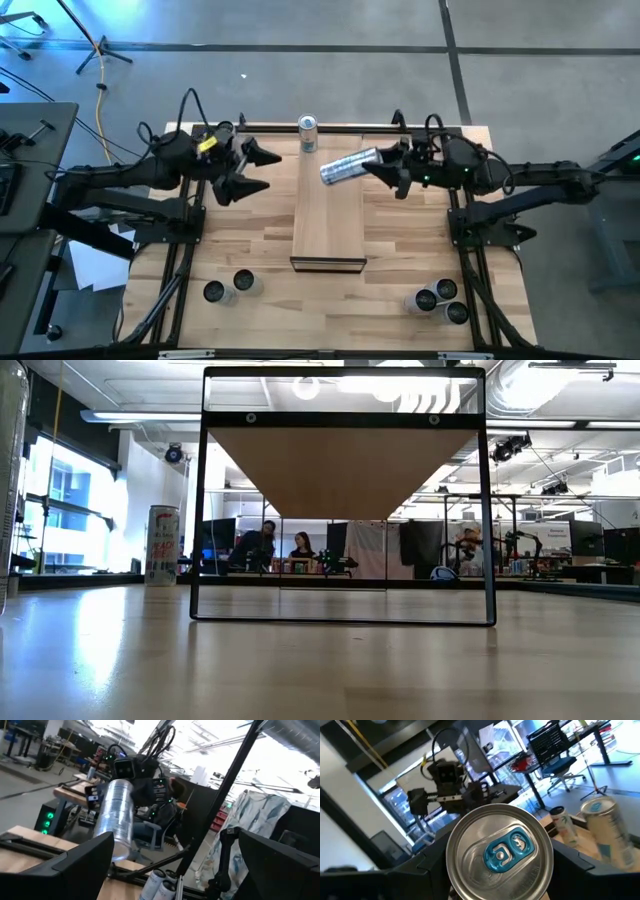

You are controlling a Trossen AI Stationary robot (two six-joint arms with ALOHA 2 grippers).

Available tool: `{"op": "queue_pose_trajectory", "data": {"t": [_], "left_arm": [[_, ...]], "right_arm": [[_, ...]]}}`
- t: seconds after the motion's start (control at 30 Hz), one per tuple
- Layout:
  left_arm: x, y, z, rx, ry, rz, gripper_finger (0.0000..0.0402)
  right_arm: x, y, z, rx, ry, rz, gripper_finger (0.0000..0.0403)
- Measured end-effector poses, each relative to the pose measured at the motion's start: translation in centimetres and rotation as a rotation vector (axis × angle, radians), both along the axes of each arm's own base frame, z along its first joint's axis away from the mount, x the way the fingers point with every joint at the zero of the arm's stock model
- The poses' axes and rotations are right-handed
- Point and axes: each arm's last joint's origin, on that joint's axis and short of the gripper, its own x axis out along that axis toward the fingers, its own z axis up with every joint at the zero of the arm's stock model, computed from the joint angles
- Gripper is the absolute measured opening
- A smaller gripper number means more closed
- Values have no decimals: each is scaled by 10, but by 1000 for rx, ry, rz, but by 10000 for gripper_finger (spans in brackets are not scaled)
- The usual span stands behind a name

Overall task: Place canned beverage on shelf
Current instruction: Put the blue soda can on the shelf aligned with the other blue soda can

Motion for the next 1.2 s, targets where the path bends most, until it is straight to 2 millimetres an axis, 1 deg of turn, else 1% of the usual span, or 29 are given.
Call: {"op": "queue_pose_trajectory", "data": {"t": [0.27,0.47,0.63,0.97,1.1,1.2], "left_arm": [[17,-6,-9,-61,47,65,400],[23,-11,-12,-74,54,72,400],[24,-11,-13,-16,56,85,400],[24,-11,-13,182,42,121,400],[24,-11,-13,181,43,120,400],[24,-10,-13,181,43,120,400]], "right_arm": [[-2,7,2,-48,0,43,225],[-2,7,1,-68,12,56,225],[-2,8,1,-68,13,69,225],[-2,8,-1,-66,24,77,225],[-2,8,-4,-38,54,72,225],[-1,7,-2,-49,89,39,225]]}}
